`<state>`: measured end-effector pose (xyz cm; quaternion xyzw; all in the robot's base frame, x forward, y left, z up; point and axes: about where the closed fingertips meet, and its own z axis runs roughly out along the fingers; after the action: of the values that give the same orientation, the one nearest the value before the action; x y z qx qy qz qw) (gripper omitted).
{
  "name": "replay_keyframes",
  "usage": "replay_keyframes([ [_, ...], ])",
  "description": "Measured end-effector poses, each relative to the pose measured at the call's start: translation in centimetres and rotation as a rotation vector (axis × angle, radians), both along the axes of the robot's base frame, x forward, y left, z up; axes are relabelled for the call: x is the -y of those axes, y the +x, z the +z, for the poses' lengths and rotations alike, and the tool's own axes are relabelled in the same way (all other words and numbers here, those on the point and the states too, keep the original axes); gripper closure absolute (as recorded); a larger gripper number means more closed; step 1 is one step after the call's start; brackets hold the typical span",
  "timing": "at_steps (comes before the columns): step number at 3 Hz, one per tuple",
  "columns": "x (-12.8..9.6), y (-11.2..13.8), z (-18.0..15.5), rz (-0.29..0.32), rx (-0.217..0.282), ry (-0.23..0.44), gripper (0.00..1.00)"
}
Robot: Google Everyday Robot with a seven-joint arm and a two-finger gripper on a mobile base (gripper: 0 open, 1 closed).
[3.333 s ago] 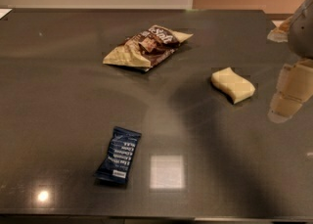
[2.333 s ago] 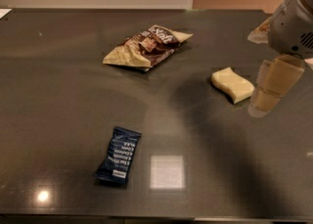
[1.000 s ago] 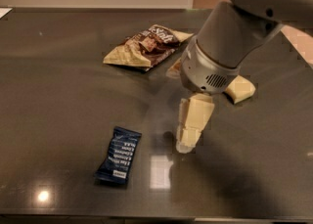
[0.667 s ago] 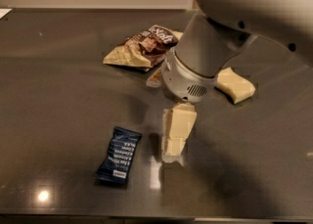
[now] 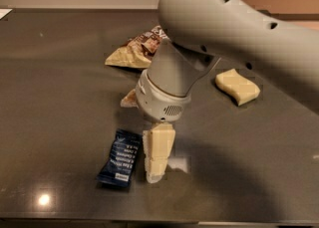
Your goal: Pick rxbar blueberry
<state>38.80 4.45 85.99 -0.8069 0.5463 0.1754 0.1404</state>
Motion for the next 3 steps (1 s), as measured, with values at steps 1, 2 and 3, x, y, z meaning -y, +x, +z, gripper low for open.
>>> replay_keyframes([
  [1,-1.3,-0.1,-1.1,0.037,-0.006,0.000,0.00],
  [2,-2.3,0.0,-2.2,0.061,-0.011,-0.001,0.00],
  [3,-2.8,0.3,-2.9,0.075,-0.002,-0.007,0.00],
])
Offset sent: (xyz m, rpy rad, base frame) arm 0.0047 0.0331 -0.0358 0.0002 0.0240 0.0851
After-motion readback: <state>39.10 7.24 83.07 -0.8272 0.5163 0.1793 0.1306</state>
